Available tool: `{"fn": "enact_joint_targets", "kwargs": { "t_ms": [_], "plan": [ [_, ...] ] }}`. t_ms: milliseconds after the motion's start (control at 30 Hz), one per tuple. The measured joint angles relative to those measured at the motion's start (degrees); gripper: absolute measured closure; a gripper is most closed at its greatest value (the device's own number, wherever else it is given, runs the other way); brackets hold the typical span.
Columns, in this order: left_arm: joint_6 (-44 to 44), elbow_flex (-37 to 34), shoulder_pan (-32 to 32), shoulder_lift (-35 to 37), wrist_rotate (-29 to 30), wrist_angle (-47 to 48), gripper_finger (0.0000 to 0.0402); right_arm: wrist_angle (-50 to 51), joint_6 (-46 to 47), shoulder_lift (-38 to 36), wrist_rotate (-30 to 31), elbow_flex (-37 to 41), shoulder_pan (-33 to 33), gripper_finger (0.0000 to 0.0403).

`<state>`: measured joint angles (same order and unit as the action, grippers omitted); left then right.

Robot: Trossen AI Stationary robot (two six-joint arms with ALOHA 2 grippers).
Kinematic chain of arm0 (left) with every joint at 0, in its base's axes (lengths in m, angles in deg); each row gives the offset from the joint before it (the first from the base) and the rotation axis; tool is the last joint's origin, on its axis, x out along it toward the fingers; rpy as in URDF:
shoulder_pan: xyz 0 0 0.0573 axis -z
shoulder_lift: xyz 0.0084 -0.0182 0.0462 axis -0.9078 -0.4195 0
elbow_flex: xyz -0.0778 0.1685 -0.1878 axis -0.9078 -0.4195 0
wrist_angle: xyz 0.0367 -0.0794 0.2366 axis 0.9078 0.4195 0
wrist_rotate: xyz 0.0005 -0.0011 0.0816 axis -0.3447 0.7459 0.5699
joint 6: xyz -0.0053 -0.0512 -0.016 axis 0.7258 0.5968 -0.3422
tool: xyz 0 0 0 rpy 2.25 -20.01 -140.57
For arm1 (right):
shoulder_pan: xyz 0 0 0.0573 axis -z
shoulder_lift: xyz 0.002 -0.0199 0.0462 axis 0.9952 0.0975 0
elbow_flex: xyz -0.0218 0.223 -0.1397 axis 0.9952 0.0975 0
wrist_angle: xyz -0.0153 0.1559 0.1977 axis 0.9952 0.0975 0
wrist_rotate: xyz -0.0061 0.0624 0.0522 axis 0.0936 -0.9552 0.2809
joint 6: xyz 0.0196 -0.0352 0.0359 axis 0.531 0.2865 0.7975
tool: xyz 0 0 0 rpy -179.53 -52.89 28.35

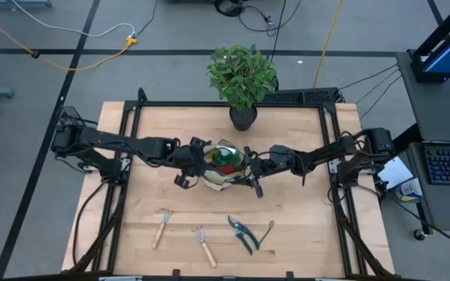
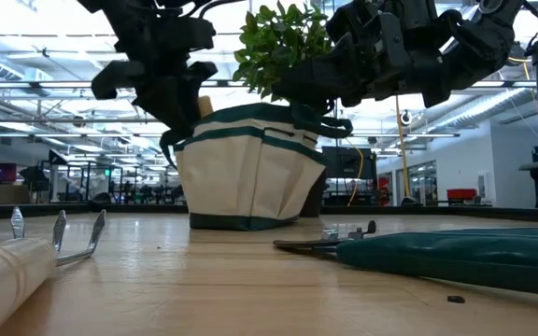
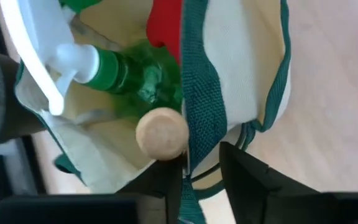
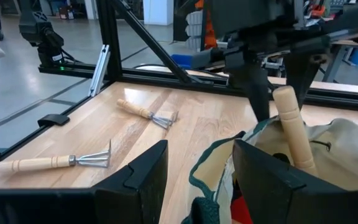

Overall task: Pick & Place Garden tools in Gardening bag
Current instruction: Put the hand trowel in the gardening bag

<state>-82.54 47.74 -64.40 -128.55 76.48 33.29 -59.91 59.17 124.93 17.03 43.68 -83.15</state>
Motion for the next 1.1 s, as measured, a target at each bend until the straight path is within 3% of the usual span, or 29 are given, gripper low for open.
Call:
{"fn": "enact_joint_targets", "kwargs": {
  "t_ms": [233, 467, 667, 800, 900, 1100],
  "plan": [
    [-8.97, 0.0, 1.8, 0.0, 3.74, 0.36, 0.039, 0.04, 0.0, 0.0, 0.02, 0.0, 0.0, 0.0232],
    [-13.57, -0.04, 5.3, 2.14, 15.91, 0.31, 0.0396, 0.04, 0.0, 0.0, 0.04, 0.0, 0.02, 0.0232],
    [-11.68, -0.02, 6.1, 4.04, 11.46, 0.09, 0.0395, -0.06, 0.0, 0.0, 0.15, 0.0, 0.03, 0.0232],
    [-8.67, -0.04, 5.76, 4.0, 15.6, 3.73, 0.0394, -0.42, 0.85, 0.0, 0.17, 0.0, 0.02, 0.0232],
    [-8.1, -0.02, 4.17, 3.78, 10.1, 3.89, 0.0397, -0.42, 0.79, 0.0, 0.57, 0.0, 0.2, 0.0232],
    [-5.43, -0.02, 4.86, 3.9, 14.76, 6.12, 0.0395, 3.14, -1.99, 0.0, 3.28, -0.02, 1.18, 0.0232]
  ]
}}
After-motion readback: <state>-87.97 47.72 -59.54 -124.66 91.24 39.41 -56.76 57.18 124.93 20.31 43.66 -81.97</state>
